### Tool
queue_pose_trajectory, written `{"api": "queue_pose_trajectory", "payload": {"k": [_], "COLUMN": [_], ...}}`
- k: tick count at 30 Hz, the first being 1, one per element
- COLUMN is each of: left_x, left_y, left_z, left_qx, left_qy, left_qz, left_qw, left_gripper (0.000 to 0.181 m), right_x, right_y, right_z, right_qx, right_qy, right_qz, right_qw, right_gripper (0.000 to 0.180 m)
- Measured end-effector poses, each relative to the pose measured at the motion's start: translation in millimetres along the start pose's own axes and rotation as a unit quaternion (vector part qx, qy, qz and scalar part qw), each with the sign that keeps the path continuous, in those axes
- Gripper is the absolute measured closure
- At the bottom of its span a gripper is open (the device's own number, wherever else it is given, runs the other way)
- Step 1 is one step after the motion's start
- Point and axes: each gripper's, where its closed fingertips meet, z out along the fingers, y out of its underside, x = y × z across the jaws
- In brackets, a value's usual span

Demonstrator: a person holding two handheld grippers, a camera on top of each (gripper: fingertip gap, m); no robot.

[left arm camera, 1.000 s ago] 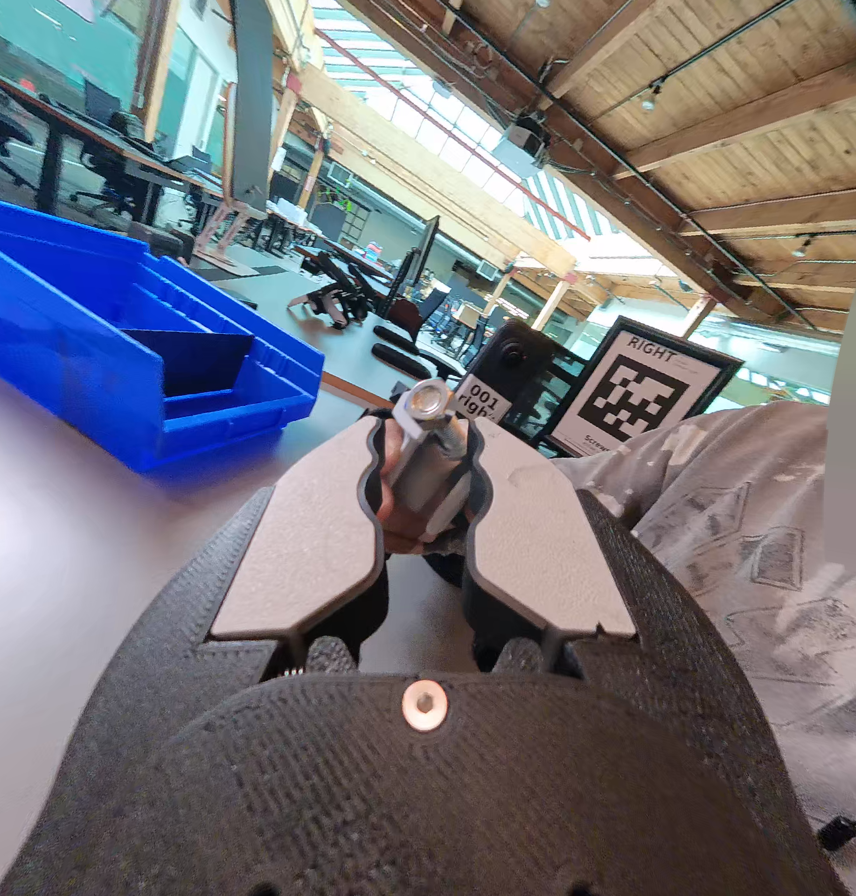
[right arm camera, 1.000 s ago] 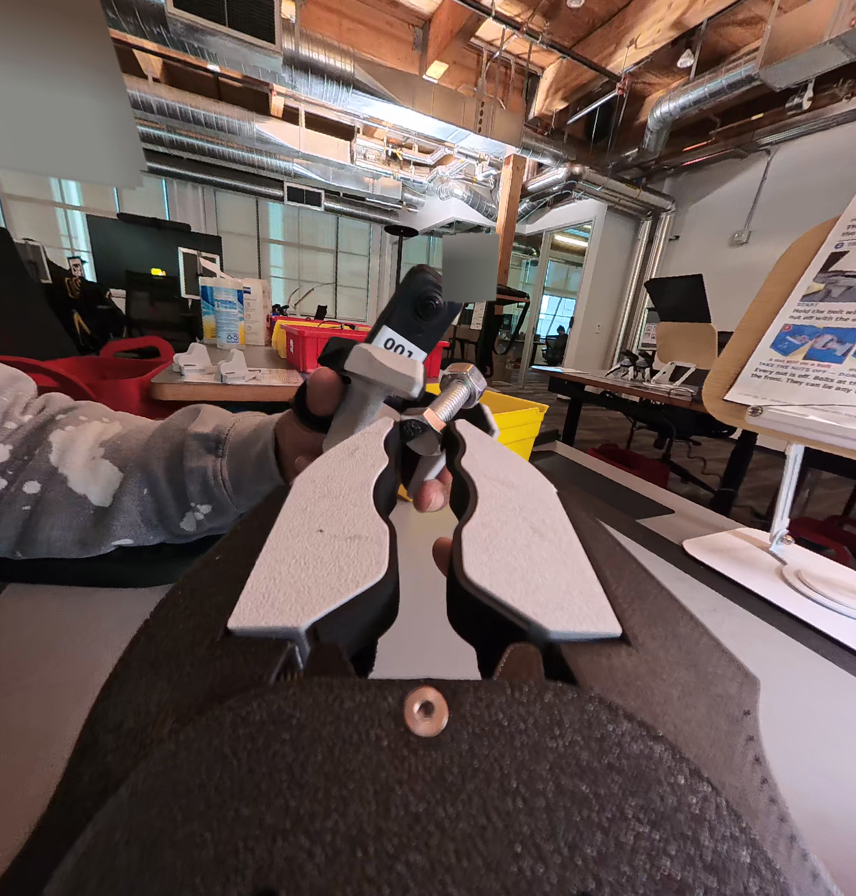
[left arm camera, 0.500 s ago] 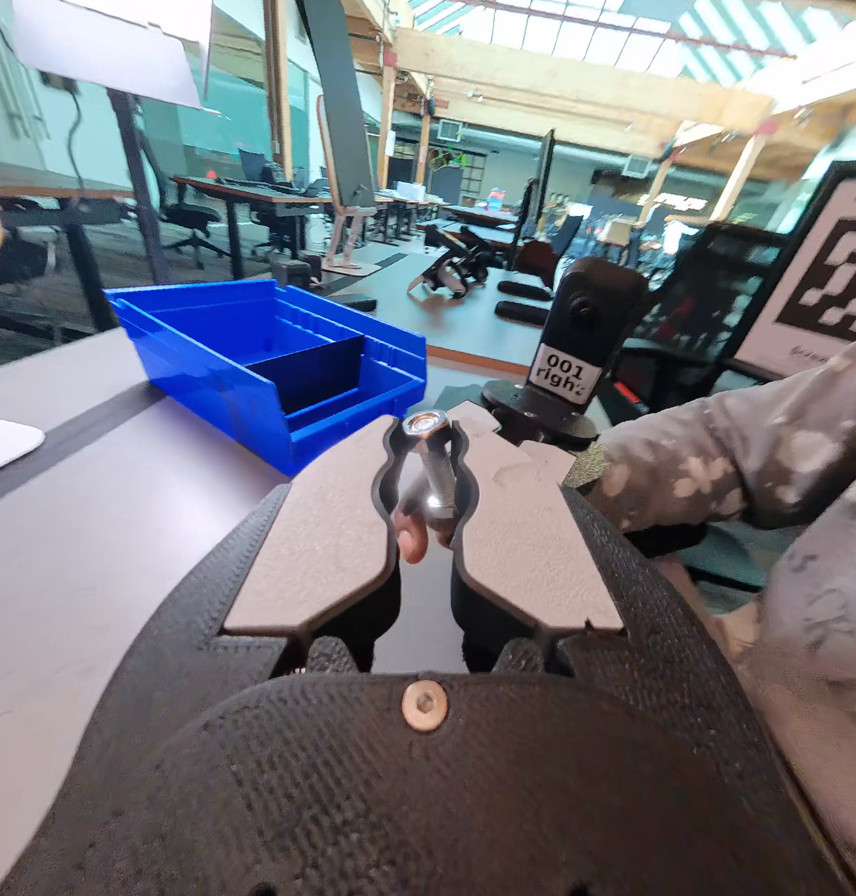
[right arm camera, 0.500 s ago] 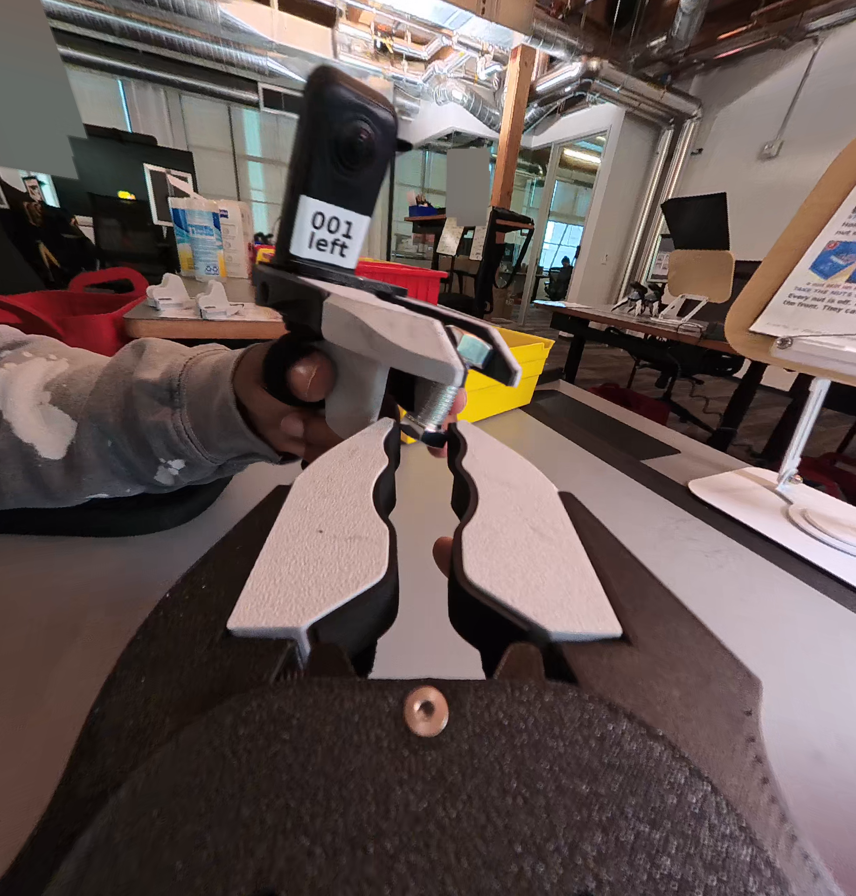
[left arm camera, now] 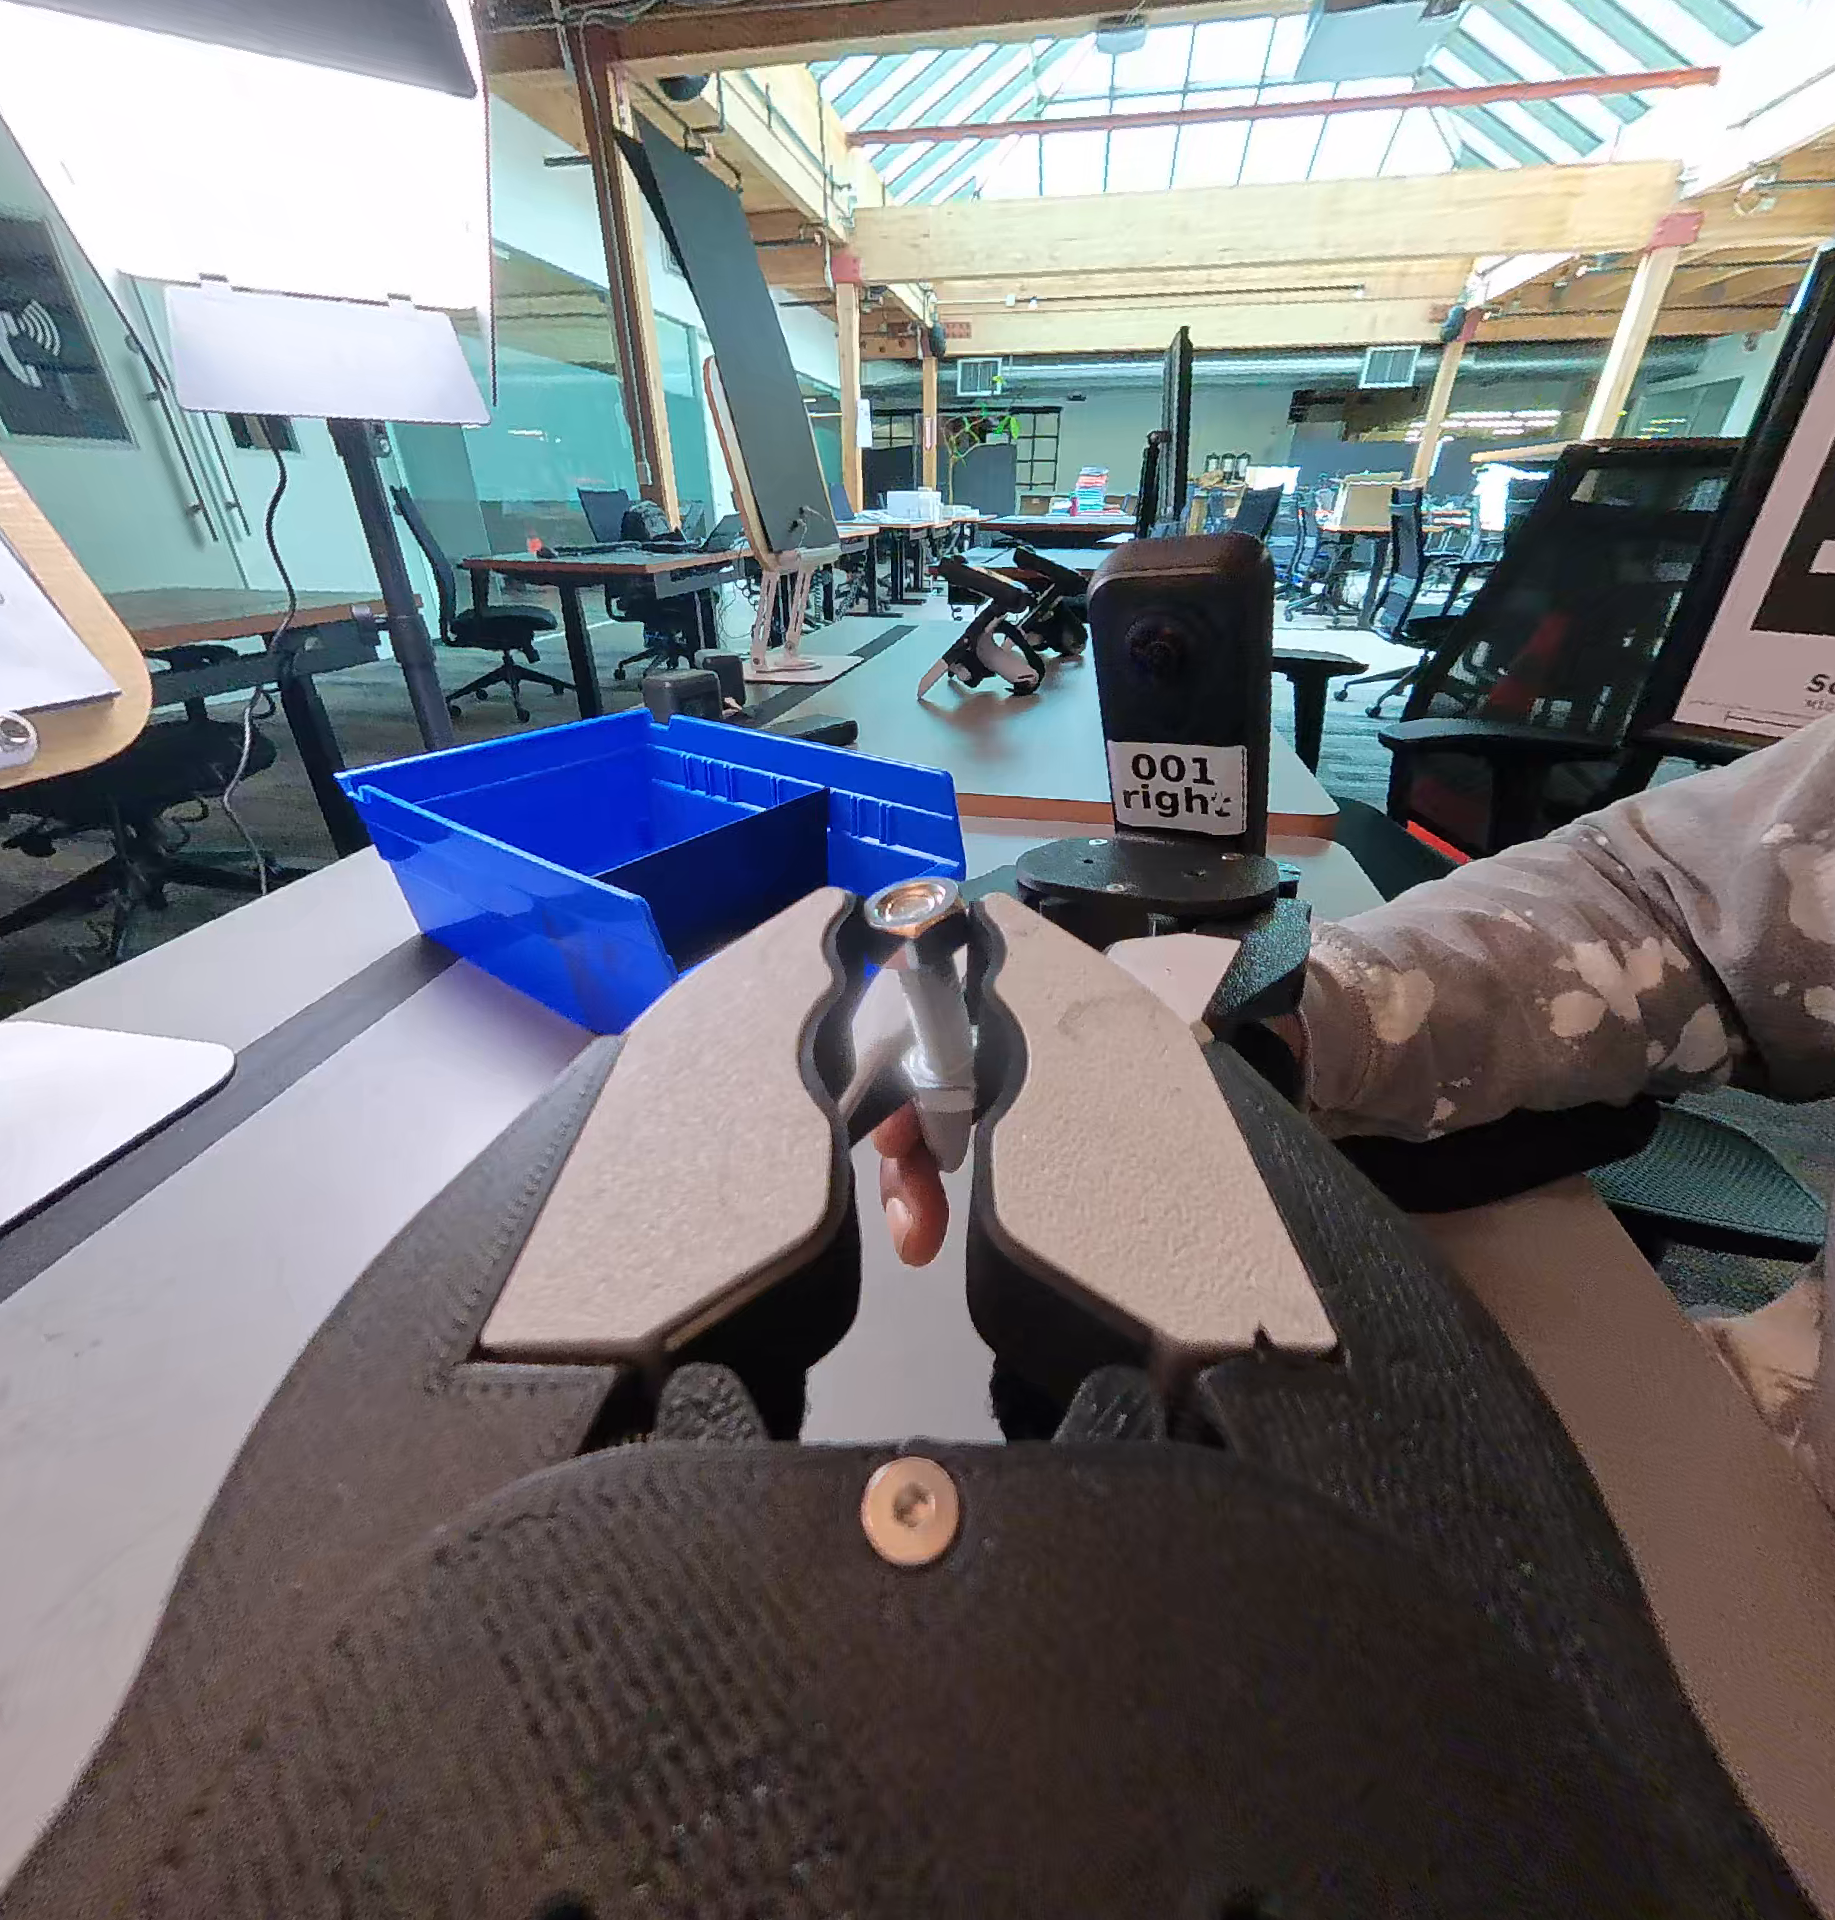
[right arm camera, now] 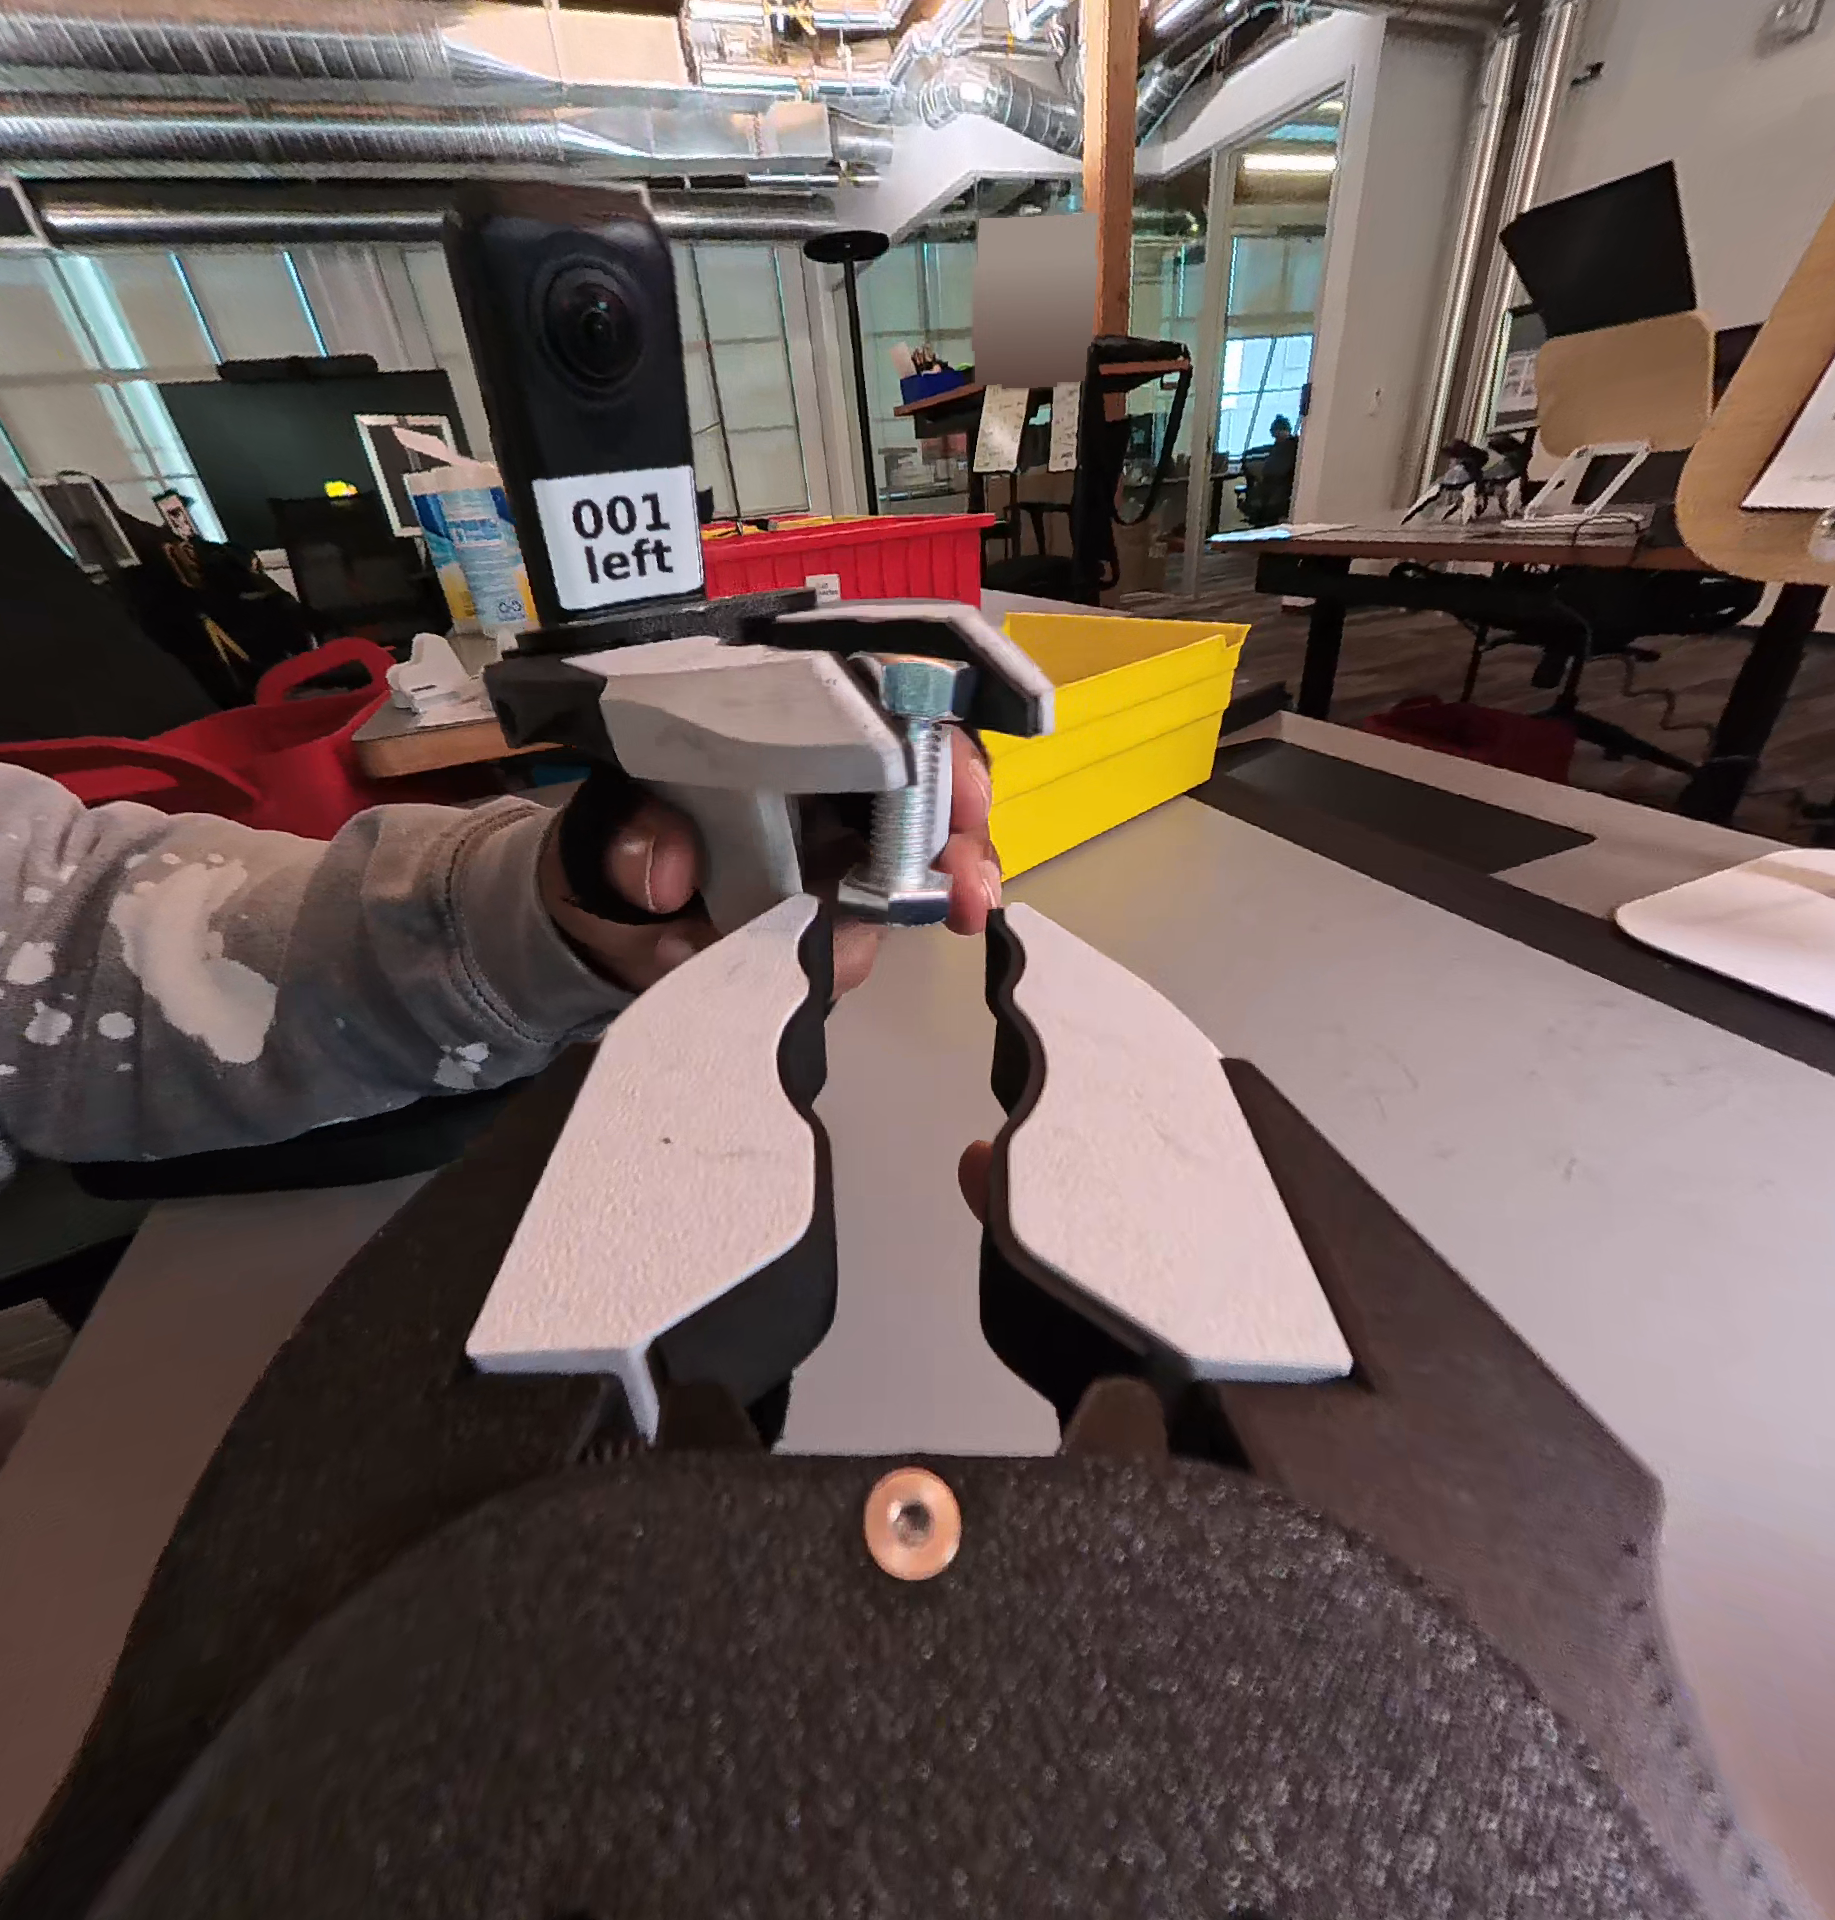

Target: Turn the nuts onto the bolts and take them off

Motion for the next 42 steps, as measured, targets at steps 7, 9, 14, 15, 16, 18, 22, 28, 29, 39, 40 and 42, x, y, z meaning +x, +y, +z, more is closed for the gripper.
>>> {"api": "queue_pose_trajectory", "payload": {"k": [7, 9, 14, 15, 16, 18, 22, 28, 29, 39, 40, 42], "left_x": [5, 5, 7, 8, 8, 8, 4, 19, 21, 16, 17, 19], "left_y": [-1, 0, 2, 1, -1, -9, -6, 13, 15, 19, 20, 22], "left_z": [1, 1, 3, 2, 1, -3, -10, -8, -8, -7, -6, -4], "left_qx": [0.014, 0.013, 0.010, 0.007, 0.008, 0.026, 0.004, -0.058, -0.067, -0.061, -0.061, -0.062], "left_qy": [0.008, 0.006, 0.008, 0.012, 0.016, 0.031, 0.059, 0.101, 0.107, 0.094, 0.095, 0.095], "left_qz": [0.022, 0.027, 0.030, 0.025, 0.017, -0.012, -0.052, -0.029, -0.027, -0.007, -0.003, 0.005], "left_qw": [1.000, 1.000, 0.999, 1.000, 1.000, 0.999, 0.997, 0.993, 0.992, 0.994, 0.994, 0.994], "left_gripper": [0.161, 0.161, 0.161, 0.161, 0.161, 0.153, 0.148, 0.156, 0.159, 0.170, 0.170, 0.170], "right_x": [-2, -3, -3, -2, -1, 2, 2, -10, -12, -7, -7, -6], "right_y": [-4, -3, -2, -2, -3, -6, -12, -4, -2, 4, 4, 6], "right_z": [-1, -1, -2, -3, -4, -6, -9, -5, -4, -3, -2, -2], "right_qx": [0.004, 0.003, 0.001, 0.003, 0.006, 0.017, 0.038, 0.020, 0.017, -0.008, -0.010, -0.016], "right_qy": [-0.008, -0.009, 0.003, 0.006, 0.009, 0.013, 0.010, -0.023, -0.028, -0.022, -0.021, -0.019], "right_qz": [0.004, -0.003, -0.043, -0.049, -0.053, -0.056, -0.064, -0.073, -0.075, -0.061, -0.061, -0.061], "right_qw": [1.000, 1.000, 0.999, 0.999, 0.999, 0.998, 0.997, 0.997, 0.997, 0.998, 0.998, 0.998], "right_gripper": [0.155, 0.160, 0.161, 0.161, 0.161, 0.161, 0.161, 0.161, 0.161, 0.161, 0.160, 0.158]}}
